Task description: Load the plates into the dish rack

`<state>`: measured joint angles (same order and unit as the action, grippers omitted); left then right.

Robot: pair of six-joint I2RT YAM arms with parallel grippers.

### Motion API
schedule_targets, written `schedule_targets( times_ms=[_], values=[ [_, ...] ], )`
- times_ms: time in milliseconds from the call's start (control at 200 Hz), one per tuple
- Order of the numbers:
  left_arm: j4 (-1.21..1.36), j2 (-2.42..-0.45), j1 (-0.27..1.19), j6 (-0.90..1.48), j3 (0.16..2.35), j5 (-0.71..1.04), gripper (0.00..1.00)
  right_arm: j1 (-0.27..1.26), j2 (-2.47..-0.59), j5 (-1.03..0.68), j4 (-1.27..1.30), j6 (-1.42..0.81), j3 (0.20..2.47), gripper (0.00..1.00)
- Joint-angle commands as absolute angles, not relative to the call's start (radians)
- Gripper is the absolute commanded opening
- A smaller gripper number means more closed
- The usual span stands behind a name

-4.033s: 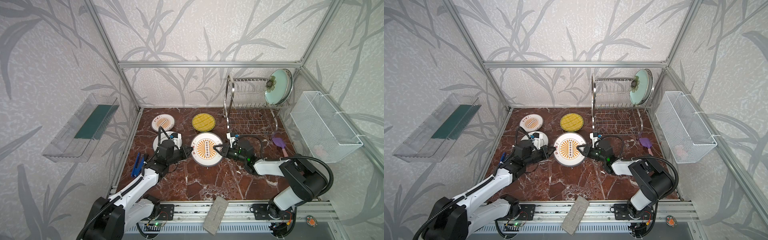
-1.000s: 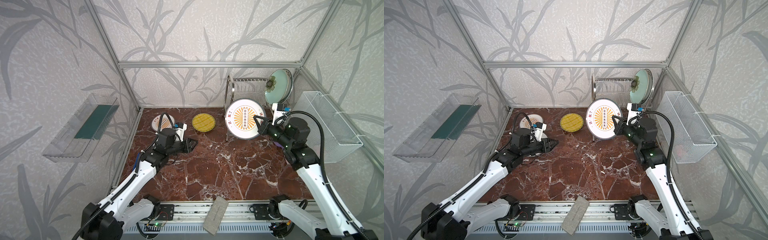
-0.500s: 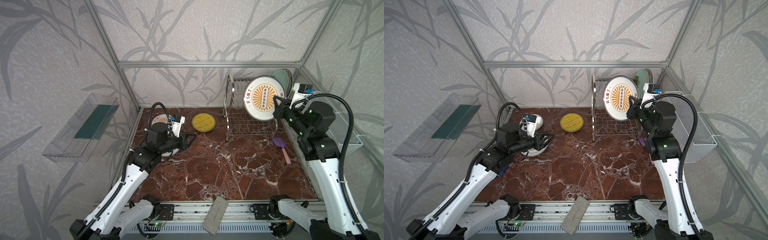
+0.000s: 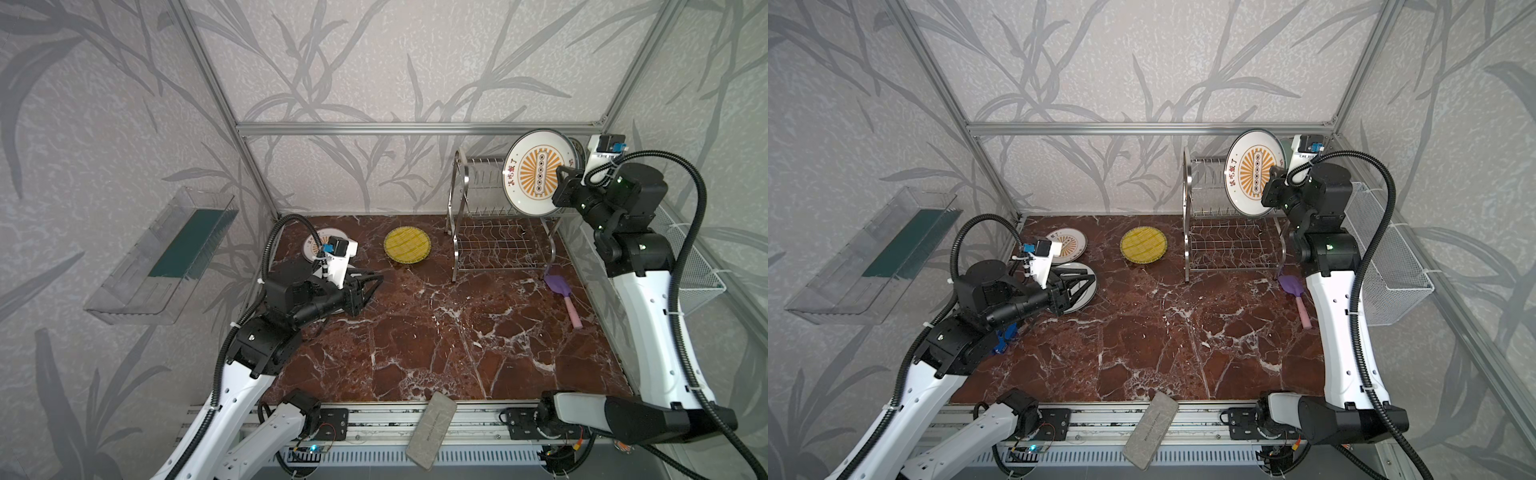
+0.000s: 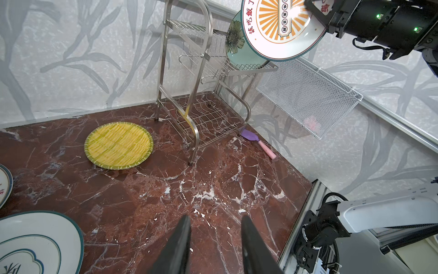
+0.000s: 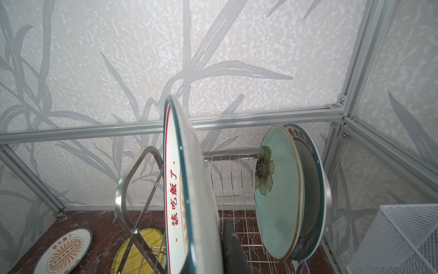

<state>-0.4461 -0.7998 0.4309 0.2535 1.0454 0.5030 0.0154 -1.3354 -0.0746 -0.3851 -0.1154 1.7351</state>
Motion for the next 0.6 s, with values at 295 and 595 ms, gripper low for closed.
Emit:
schedule_targets(
  times_ms=[295,595],
  values=[
    [-0.460,-0.804,0.431,0.217,1.034,0.520,0.35,0.011,-1.459,0.014,-0.389,0.003,1.912,0.00],
    [-0.462,-0.807,0.431,0.214,1.029,0.517,0.35,0.011,-1.527,0.065,-0.402,0.043,1.975,0.00]
  ],
)
